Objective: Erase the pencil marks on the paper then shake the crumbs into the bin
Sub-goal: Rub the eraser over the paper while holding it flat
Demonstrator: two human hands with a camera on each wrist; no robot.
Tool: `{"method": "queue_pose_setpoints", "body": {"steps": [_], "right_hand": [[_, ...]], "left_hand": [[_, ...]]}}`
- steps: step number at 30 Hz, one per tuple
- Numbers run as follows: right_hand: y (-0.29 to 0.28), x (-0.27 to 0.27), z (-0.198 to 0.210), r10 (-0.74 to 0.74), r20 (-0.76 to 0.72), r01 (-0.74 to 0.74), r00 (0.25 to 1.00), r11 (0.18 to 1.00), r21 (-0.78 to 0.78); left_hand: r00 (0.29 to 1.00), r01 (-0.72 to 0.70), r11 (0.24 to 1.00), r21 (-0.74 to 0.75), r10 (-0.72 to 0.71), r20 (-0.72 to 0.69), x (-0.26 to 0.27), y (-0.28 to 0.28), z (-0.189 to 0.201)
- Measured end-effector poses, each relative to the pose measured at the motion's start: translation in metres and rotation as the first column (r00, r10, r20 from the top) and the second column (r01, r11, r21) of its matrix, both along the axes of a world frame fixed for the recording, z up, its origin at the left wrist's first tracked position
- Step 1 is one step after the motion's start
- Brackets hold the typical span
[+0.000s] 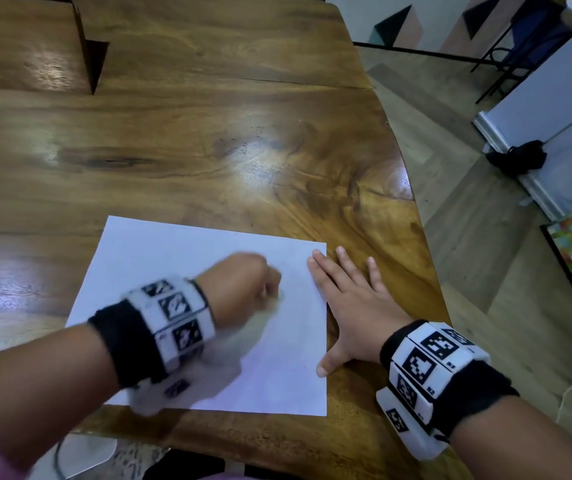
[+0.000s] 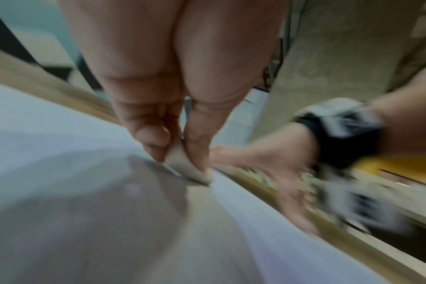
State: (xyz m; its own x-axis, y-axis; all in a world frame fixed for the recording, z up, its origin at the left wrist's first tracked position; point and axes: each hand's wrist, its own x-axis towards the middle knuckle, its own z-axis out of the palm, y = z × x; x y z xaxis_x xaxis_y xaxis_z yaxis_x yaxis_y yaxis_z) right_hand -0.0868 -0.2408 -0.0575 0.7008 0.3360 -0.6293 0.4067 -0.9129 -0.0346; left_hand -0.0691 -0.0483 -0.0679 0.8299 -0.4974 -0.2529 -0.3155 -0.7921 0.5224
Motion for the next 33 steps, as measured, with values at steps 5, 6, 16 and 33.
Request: {"method": "queue_pose_setpoints", "body": {"steps": [5, 6, 16, 33], "right_hand": [[0.0, 0.0, 0.0, 0.0, -0.001, 0.0, 1.0, 1.0, -0.008], [0.0, 0.0, 0.0, -0.001, 0.0, 0.001, 1.0, 1.0, -0.005], [-0.001, -0.001, -0.001, 0.002, 0.015, -0.002, 1.0, 1.0, 0.007], [-0.001, 0.0, -0.002, -0.018, 0.013, 0.018, 1.0, 0.999, 0.028]], "left_hand": [[0.99, -0.134, 0.991, 0.007, 0.133, 0.038, 0.018, -0.001, 0.004], [0.999, -0.054, 0.999, 0.009, 0.054, 0.002, 0.008, 0.001, 0.005], [0.992, -0.112, 0.994, 0.005, 0.111, 0.06, 0.001, -0.003, 0.001], [0.977, 0.214, 0.976, 0.03, -0.214, -0.023, -0.041, -0.037, 0.005]]}}
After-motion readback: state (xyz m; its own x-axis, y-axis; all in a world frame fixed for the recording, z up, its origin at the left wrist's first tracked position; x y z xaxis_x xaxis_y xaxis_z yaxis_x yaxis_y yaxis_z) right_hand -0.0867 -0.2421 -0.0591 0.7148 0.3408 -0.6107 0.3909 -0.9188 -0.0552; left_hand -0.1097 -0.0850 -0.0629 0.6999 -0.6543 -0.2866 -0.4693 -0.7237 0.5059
